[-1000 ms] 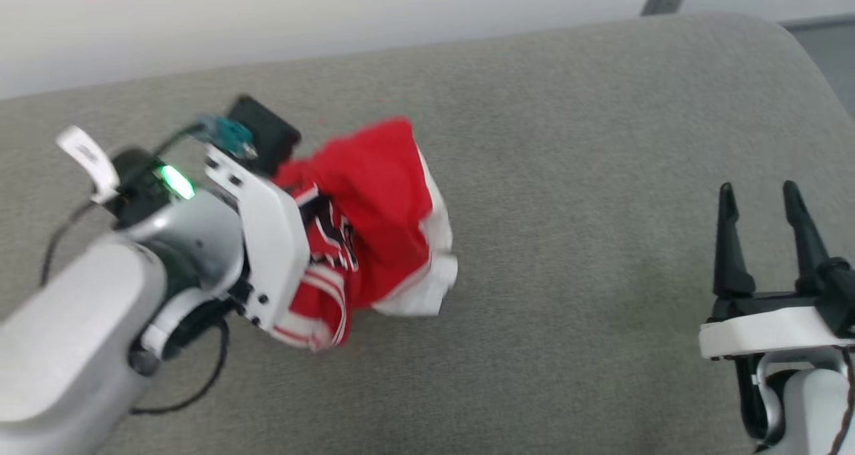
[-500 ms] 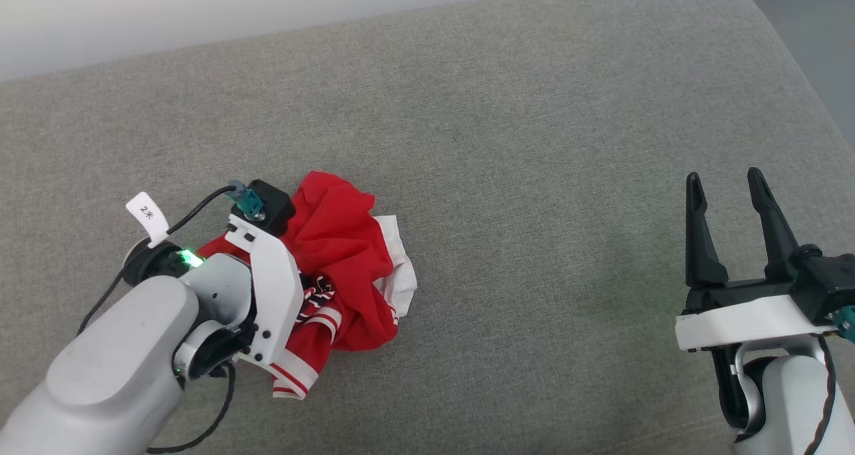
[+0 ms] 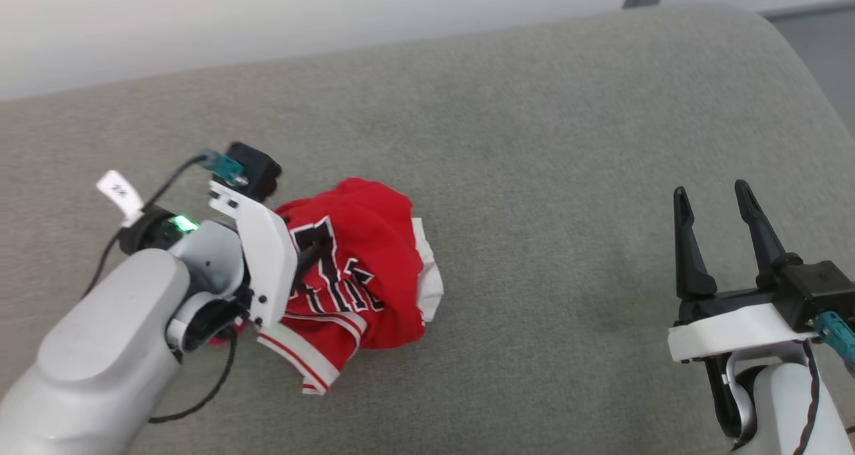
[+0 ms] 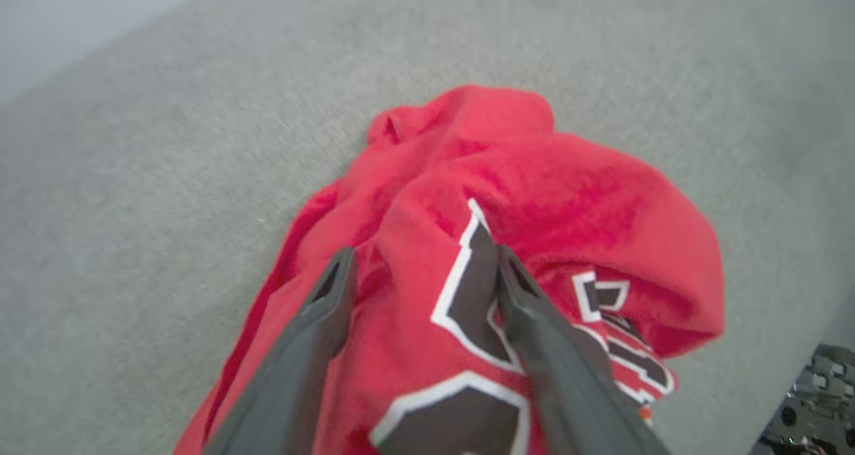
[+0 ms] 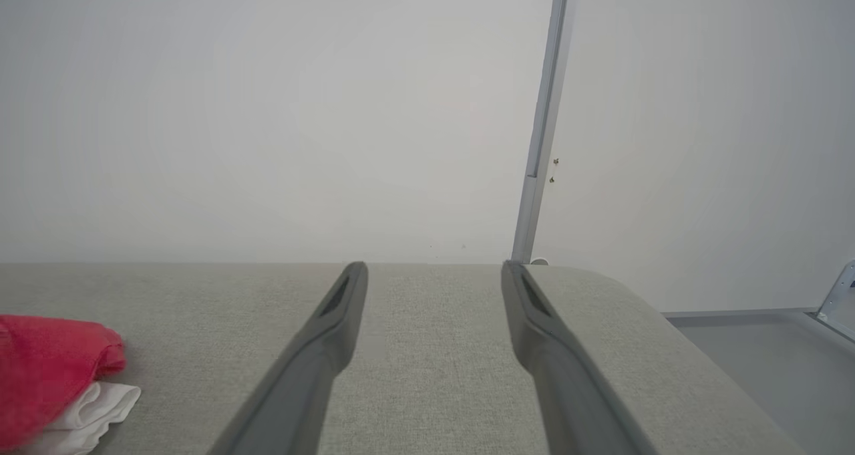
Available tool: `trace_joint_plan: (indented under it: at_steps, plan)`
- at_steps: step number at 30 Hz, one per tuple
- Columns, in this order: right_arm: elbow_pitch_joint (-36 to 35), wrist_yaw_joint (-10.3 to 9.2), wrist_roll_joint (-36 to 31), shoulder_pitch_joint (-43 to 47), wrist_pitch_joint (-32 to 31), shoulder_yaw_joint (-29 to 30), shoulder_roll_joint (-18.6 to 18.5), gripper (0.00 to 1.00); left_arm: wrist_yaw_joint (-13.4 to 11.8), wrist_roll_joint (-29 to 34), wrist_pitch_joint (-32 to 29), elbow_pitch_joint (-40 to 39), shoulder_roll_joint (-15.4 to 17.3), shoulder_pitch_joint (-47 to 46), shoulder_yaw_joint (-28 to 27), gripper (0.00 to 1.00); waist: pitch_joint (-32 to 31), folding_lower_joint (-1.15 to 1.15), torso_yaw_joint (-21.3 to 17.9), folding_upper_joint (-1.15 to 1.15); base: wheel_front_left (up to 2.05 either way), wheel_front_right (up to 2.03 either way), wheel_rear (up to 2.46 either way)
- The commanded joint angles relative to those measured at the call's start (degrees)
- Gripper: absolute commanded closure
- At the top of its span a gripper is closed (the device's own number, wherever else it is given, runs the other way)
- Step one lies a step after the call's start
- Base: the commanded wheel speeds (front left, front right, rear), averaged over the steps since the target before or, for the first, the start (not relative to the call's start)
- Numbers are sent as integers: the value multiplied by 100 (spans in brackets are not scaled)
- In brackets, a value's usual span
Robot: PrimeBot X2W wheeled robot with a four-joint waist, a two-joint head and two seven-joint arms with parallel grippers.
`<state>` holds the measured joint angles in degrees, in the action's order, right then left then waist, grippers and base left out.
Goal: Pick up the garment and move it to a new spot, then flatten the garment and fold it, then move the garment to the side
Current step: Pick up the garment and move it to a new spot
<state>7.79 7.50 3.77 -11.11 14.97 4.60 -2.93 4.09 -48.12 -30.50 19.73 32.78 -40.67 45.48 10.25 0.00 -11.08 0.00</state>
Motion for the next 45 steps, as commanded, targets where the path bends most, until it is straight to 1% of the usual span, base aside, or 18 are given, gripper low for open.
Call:
trace_joint_plan:
  at_steps: [1, 4, 7, 14, 24, 28, 30, 34, 38, 42, 45]
  plan:
    - [19, 0, -67, 69, 27, 10, 3, 0, -49, -15, 203, -129, 87, 84, -107, 0, -170, 0, 165, 0, 0, 0, 0]
    - [45, 0, -141, 133, 27, 10, 5, 0, -126, -1, 532, -355, 208, 302, -229, 0, -314, 0, 313, 0, 0, 0, 0]
    - [71, -1, -193, 167, 27, 21, 3, 0, -259, 2, 974, -602, 342, 547, -412, 0, -439, 0, 465, 0, 0, 0, 0]
    - [100, 0, -283, 324, 27, 30, -32, 0, -563, 57, 2258, -1023, 615, 1388, -830, 0, -756, 0, 813, 0, 0, 0, 0]
    - [137, 0, -258, 602, 27, 138, -81, 0, -999, 28, 4078, -1284, 833, 2698, -1486, 0, -1091, 0, 1202, 0, 0, 0, 0]
    - [174, 0, -213, 686, 28, 136, -98, 0, -1130, -83, 4435, -1232, 824, 3191, -1779, 0, -1145, 0, 1287, 0, 0, 0, 0]
    - [187, -1, -198, 705, 28, 141, -97, 0, -1137, -94, 4515, -1209, 799, 3406, -1934, 0, -1166, 0, 1314, 0, 0, 0, 0]
    - [212, 0, -188, 761, 28, 129, -103, 0, -1032, 20, 4570, -1211, 671, 3792, -2306, 0, -1217, 0, 1330, 0, 0, 0, 0]
    - [217, -1, -206, 845, 28, 103, -104, 0, -903, 256, 4578, -1261, 400, 4185, -2901, 0, -1254, 0, 1320, 0, 0, 0, 0]
    - [214, -1, -208, 922, 27, 47, -89, 0, -677, 518, 4580, -1302, 130, 4526, -3448, 0, -1275, 0, 1278, 0, 0, 0, 0]
    - [210, 0, -177, 949, 27, 41, -78, 0, -469, 699, 4580, -1287, -59, 4738, -3739, 0, -1287, 0, 1258, 0, 0, 0, 0]
